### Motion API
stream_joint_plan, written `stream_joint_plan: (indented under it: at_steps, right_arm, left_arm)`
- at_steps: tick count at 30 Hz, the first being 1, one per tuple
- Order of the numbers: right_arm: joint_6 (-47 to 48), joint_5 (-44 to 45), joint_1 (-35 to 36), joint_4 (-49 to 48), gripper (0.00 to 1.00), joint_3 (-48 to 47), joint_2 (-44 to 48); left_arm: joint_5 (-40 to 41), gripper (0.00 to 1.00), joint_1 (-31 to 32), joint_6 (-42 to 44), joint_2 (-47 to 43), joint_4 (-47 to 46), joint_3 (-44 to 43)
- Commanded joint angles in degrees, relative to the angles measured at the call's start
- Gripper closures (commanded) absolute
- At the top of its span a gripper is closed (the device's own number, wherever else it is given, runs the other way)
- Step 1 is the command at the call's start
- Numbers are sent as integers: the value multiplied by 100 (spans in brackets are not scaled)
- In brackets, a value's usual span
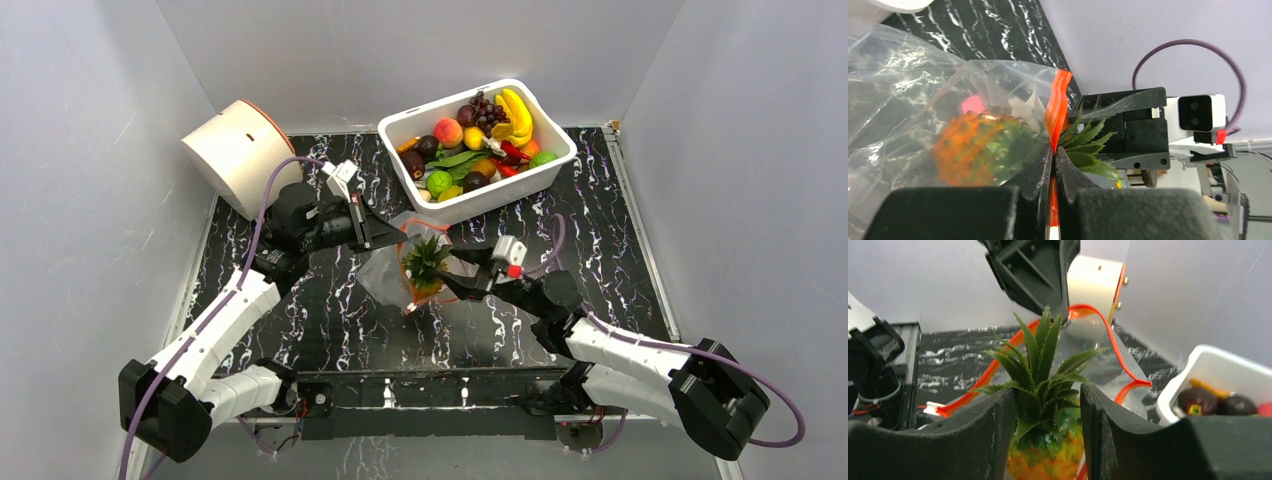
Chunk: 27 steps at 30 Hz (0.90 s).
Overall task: Place the food in the zip-top bag and seal the zipper
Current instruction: Place the fake fruit in the zipper food storage bag.
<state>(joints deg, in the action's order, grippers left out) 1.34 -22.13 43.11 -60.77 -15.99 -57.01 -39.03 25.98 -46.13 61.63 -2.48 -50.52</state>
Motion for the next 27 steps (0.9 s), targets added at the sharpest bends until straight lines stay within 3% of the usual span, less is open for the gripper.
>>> stream_joint_plan:
  at_steps: [1,4,9,16,27]
  right_arm:
    - [-39,70,14,1805,50,-781,178]
    - [-68,169,14,3154,47,-1252,239]
    - [-234,184,21,4107,48,-1530,324]
    - [-388,176,21,4939,48,-2029,-132]
    - [-2351,1403,14,5501,57,-2619,-901]
  left_arm:
    - [457,100,-56,417,-223,403,-50]
    - [762,100,-67,676,-212,712,-129]
    - [890,100,-67,738,-214,880,-109]
    - [857,100,-69,767,-222,835,-48]
    - [906,100,-75,728,-293,800,-28]
